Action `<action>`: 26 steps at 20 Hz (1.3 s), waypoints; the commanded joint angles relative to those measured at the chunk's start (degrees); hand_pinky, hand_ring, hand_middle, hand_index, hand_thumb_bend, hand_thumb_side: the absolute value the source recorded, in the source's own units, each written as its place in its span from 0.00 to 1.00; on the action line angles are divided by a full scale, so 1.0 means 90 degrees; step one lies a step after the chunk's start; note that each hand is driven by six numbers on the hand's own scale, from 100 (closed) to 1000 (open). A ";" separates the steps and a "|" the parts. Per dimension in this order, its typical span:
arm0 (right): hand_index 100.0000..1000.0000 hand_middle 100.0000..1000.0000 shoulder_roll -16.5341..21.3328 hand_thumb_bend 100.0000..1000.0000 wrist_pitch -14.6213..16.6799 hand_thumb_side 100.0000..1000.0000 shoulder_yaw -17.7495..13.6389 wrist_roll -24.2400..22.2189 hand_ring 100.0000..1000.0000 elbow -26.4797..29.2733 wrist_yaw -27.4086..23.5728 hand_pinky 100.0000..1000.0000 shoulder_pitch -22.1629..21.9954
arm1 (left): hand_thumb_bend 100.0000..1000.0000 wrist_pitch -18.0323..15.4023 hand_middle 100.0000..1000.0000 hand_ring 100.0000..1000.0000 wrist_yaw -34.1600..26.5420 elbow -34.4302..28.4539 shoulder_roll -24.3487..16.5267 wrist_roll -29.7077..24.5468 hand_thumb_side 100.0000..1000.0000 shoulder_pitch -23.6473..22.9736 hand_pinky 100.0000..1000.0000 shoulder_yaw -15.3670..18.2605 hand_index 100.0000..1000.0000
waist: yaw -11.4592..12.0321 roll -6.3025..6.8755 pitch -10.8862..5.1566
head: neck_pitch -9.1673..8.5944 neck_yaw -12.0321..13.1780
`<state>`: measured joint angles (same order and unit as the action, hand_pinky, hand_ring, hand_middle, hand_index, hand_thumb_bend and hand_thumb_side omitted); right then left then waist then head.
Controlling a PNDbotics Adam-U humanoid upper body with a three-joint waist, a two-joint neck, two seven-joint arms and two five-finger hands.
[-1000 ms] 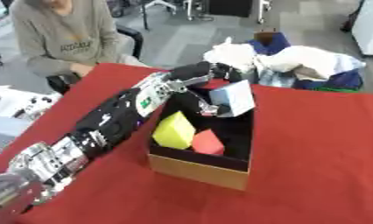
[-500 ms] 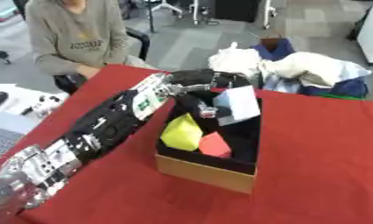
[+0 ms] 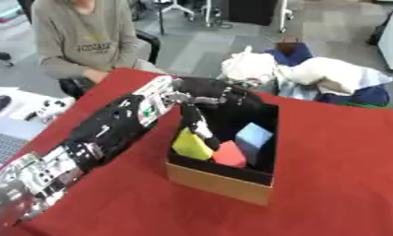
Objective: Pick up objects on the table and place them in the box.
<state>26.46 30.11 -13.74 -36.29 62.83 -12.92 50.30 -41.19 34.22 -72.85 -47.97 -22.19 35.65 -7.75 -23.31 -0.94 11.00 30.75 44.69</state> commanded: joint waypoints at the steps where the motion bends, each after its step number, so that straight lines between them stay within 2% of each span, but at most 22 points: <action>1: 0.94 0.70 0.0158 0.00 0.1010 0.62 -0.0055 -0.1020 0.67 0.0081 -0.0035 0.81 0.0055 | 0.72 -0.0242 0.96 0.90 -0.0262 -0.0226 -0.0327 -0.0113 1.00 -0.0013 0.84 0.0175 1.00 | 0.0037 -0.0034 -0.0156 | 0.0050 -0.0014; 4: 0.94 0.70 0.0239 0.00 0.1009 0.61 -0.0079 -0.0994 0.68 0.0059 -0.0019 0.81 -0.0054 | 0.57 -0.0067 0.93 0.87 -0.1203 -0.0792 -0.0514 0.0271 0.84 -0.0328 0.82 0.0418 0.98 | 0.0197 -0.0067 -0.0269 | 0.0117 -0.0114; 5: 0.94 0.70 0.0280 0.00 0.1011 0.61 -0.0092 -0.0976 0.68 0.0052 -0.0010 0.81 -0.0095 | 0.52 0.0057 0.91 0.85 -0.1629 -0.1087 -0.0632 0.0430 0.71 -0.0509 0.81 0.0523 0.96 | 0.0252 -0.0068 -0.0310 | 0.0143 -0.0158; 6: 0.94 0.70 0.0345 0.00 0.1015 0.61 -0.0108 -0.0945 0.68 0.0038 0.0005 0.81 -0.0150 | 0.45 0.0210 0.90 0.85 -0.2158 -0.1464 -0.0797 0.0667 0.67 -0.0782 0.81 0.0671 0.95 | 0.0321 -0.0066 -0.0362 | 0.0171 -0.0216; 8: 0.94 0.71 0.0502 0.00 0.1040 0.61 -0.0133 -0.0867 0.68 -0.0006 0.0044 0.81 -0.0245 | 0.44 0.0542 0.88 0.83 -0.3107 -0.2223 -0.1125 0.1122 0.50 -0.1398 0.79 0.1019 0.93 | 0.0443 -0.0053 -0.0443 | 0.0208 -0.0312; 9: 0.94 0.71 0.0610 0.00 0.1065 0.61 -0.0153 -0.0807 0.68 -0.0042 0.0066 0.81 -0.0304 | 0.34 0.0696 0.87 0.82 -0.3542 -0.2613 -0.1275 0.1403 0.49 -0.1769 0.77 0.1252 0.91 | 0.0510 -0.0046 -0.0480 | 0.0226 -0.0361; 11: 0.94 0.71 0.0855 0.00 0.1136 0.60 -0.0220 -0.0614 0.69 -0.0127 0.0109 0.81 -0.0452 | 0.33 0.0973 0.86 0.81 -0.4237 -0.3304 -0.1470 0.2033 0.44 -0.2556 0.76 0.1766 0.89 | 0.0650 -0.0036 -0.0546 | 0.0272 -0.0478; 12: 0.94 0.71 0.1000 0.00 0.1166 0.58 -0.0281 -0.0479 0.69 -0.0180 0.0130 0.81 -0.0559 | 0.24 0.1077 0.83 0.79 -0.4462 -0.3577 -0.1482 0.2344 0.43 -0.2955 0.74 0.2031 0.87 | 0.0735 -0.0038 -0.0577 | 0.0295 -0.0570; 13: 0.94 0.72 0.1134 0.00 0.1201 0.58 -0.0344 -0.0326 0.69 -0.0225 0.0153 0.81 -0.0664 | 0.23 0.1158 0.83 0.78 -0.4617 -0.3821 -0.1458 0.2636 0.43 -0.3334 0.73 0.2272 0.87 | 0.0800 -0.0039 -0.0596 | 0.0309 -0.0649; 15: 0.94 0.72 0.1245 0.00 0.1266 0.58 -0.0370 -0.0108 0.69 -0.0267 0.0214 0.81 -0.0755 | 0.23 0.1300 0.83 0.78 -0.4699 -0.4177 -0.1420 0.2983 0.43 -0.3750 0.73 0.2513 0.87 | 0.0844 -0.0038 -0.0609 | 0.0319 -0.0705; 16: 0.94 0.72 0.1271 0.00 0.1286 0.58 -0.0373 -0.0036 0.69 -0.0282 0.0246 0.81 -0.0780 | 0.15 0.1362 0.81 0.77 -0.4687 -0.4280 -0.1394 0.3078 0.44 -0.3851 0.72 0.2560 0.85 | 0.0855 -0.0039 -0.0613 | 0.0324 -0.0728; 17: 0.92 0.72 0.1493 0.00 0.1286 0.54 -0.0526 0.0167 0.70 -0.0378 0.0288 0.82 -0.1012 | 0.15 0.1411 0.81 0.77 -0.4661 -0.4404 -0.1085 0.3267 0.44 -0.4282 0.72 0.2795 0.85 | 0.0938 -0.0058 -0.0641 | 0.0388 -0.0954; 19: 0.91 0.72 0.1812 0.00 0.1368 0.53 -0.0745 0.0635 0.71 -0.0534 0.0418 0.83 -0.1405 | 0.11 0.1388 0.80 0.76 -0.4446 -0.4582 -0.0518 0.3591 0.47 -0.5026 0.72 0.3224 0.85 | 0.1009 -0.0083 -0.0676 | 0.0489 -0.1265; 20: 0.90 0.73 0.1911 0.00 0.1401 0.54 -0.0832 0.0864 0.72 -0.0609 0.0496 0.84 -0.1572 | 0.06 0.1377 0.80 0.76 -0.4307 -0.4610 -0.0268 0.3700 0.54 -0.5288 0.72 0.3360 0.84 | 0.1025 -0.0095 -0.0690 | 0.0541 -0.1412; 21: 0.90 0.73 0.1997 0.00 0.1425 0.54 -0.0938 0.1115 0.72 -0.0677 0.0571 0.84 -0.1752 | 0.05 0.1378 0.80 0.76 -0.4144 -0.4624 0.0004 0.3774 0.55 -0.5528 0.72 0.3489 0.84 | 0.1037 -0.0103 -0.0702 | 0.0586 -0.1544; 22: 0.89 0.73 0.2069 0.00 0.1433 0.55 -0.1044 0.1371 0.73 -0.0745 0.0645 0.85 -0.1926 | 0.01 0.1404 0.79 0.76 -0.3999 -0.4631 0.0290 0.3845 0.63 -0.5731 0.71 0.3601 0.84 | 0.1044 -0.0112 -0.0707 | 0.0621 -0.1679; 23: 0.88 0.73 0.2143 0.00 0.1434 0.56 -0.1160 0.1652 0.73 -0.0817 0.0718 0.86 -0.2107 | 0.01 0.1449 0.78 0.75 -0.3862 -0.4635 0.0590 0.3914 0.65 -0.5913 0.71 0.3714 0.83 | 0.1050 -0.0119 -0.0711 | 0.0649 -0.1805; 26: 0.86 0.73 0.2329 0.00 0.1359 0.57 -0.1526 0.2612 0.73 -0.1162 0.0942 0.87 -0.2673 | 0.04 0.1763 0.77 0.74 -0.3549 -0.4638 0.1440 0.4159 0.65 -0.6362 0.69 0.4061 0.82 | 0.1088 -0.0151 -0.0739 | 0.0759 -0.2207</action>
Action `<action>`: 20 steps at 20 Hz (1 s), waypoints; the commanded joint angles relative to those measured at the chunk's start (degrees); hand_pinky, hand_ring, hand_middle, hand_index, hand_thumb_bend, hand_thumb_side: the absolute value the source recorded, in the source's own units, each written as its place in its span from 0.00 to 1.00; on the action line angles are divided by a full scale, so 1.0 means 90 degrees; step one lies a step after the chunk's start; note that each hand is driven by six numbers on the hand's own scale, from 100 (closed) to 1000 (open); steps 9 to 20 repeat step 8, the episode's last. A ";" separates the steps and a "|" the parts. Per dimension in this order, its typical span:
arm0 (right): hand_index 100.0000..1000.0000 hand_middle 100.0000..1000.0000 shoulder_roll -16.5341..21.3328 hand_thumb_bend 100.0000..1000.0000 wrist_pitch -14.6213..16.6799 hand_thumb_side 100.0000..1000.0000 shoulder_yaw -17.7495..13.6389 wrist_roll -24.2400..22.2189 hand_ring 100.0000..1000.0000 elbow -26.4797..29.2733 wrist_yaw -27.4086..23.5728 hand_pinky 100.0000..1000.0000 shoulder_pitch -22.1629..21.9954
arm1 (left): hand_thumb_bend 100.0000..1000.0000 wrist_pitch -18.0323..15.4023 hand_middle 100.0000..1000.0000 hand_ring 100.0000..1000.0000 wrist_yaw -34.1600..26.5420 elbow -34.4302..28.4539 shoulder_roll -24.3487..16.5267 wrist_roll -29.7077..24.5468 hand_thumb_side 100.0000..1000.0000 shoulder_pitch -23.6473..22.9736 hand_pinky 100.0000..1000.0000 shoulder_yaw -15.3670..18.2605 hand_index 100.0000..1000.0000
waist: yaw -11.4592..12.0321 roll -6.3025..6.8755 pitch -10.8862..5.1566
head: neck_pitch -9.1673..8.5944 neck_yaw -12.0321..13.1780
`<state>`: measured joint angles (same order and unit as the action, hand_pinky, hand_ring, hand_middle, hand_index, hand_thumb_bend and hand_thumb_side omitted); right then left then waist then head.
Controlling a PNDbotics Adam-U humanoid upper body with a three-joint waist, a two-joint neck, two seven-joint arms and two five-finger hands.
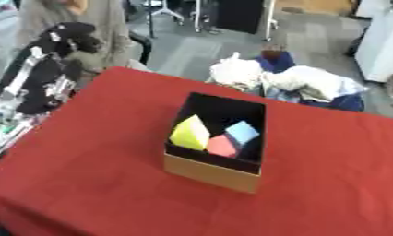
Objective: Pick up objects on the table and place them in the box.
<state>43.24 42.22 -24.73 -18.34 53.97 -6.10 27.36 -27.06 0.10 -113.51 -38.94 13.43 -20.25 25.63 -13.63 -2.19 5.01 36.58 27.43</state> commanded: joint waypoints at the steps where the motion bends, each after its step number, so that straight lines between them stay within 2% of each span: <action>1: 0.85 0.73 0.0502 0.00 -0.0026 0.57 -0.0415 0.0957 0.73 -0.0326 0.0267 0.87 -0.0292 | 0.05 0.0340 0.77 0.73 0.0316 -0.0120 0.0686 0.0294 0.66 -0.0273 0.69 0.0468 0.82 | 0.0025 -0.0023 -0.0087 | 0.0148 -0.0407; 5: 0.83 0.71 0.0631 0.00 -0.0065 0.58 -0.0658 0.2180 0.72 -0.1148 0.0387 0.88 -0.0956 | 0.08 0.0988 0.76 0.72 0.0518 -0.0042 0.1447 0.0663 0.68 -0.0606 0.67 0.0898 0.81 | 0.0076 -0.0058 -0.0133 | 0.0273 -0.0784; 8: 0.80 0.69 0.0760 0.00 0.0275 0.61 -0.0463 0.3069 0.71 -0.2270 0.0018 0.88 -0.1456 | 0.11 0.1329 0.75 0.71 0.0433 0.0398 0.1781 0.1002 0.74 -0.0754 0.66 0.1203 0.80 | 0.0142 -0.0075 -0.0186 | 0.0346 -0.0985; 20: 0.80 0.69 0.0760 0.00 0.0275 0.61 -0.0463 0.3069 0.71 -0.2270 0.0018 0.88 -0.1456 | 0.11 0.1329 0.75 0.71 0.0433 0.0398 0.1781 0.1002 0.74 -0.0754 0.66 0.1203 0.80 | 0.0142 -0.0075 -0.0186 | 0.0346 -0.0985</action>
